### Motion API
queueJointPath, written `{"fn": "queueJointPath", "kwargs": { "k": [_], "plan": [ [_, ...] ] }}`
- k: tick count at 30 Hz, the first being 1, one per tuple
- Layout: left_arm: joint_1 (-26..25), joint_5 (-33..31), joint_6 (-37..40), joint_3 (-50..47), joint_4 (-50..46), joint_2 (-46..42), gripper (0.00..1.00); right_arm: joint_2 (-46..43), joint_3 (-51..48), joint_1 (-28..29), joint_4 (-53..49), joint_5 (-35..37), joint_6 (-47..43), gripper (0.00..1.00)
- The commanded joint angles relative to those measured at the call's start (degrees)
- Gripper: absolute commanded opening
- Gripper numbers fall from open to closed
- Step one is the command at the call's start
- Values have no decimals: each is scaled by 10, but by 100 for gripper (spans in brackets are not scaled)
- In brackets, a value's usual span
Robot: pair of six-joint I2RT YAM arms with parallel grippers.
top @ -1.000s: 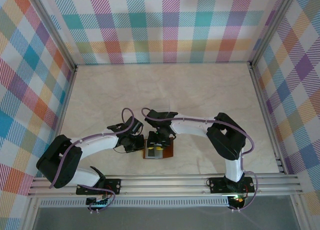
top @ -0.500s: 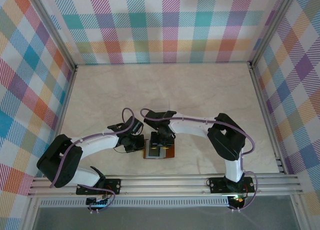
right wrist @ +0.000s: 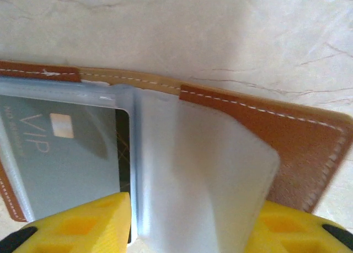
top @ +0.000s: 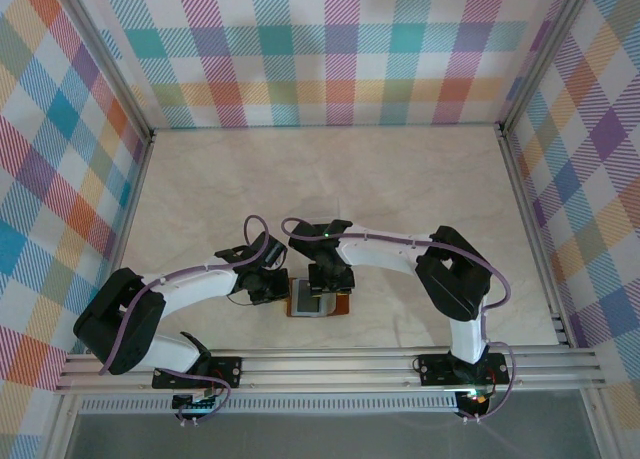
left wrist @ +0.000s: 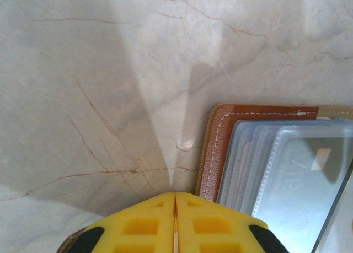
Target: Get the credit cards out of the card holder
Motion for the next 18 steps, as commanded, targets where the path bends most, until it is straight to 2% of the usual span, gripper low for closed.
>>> {"fn": "queueJointPath", "kwargs": {
  "k": [1,18],
  "plan": [
    [3,-4,5,7,-33,13,10,-13,16,4,-44,34,-6,50],
    [3,-8,12,26,-58,6,10,-27,5,2,-78,75,-7,50]
  ]
}}
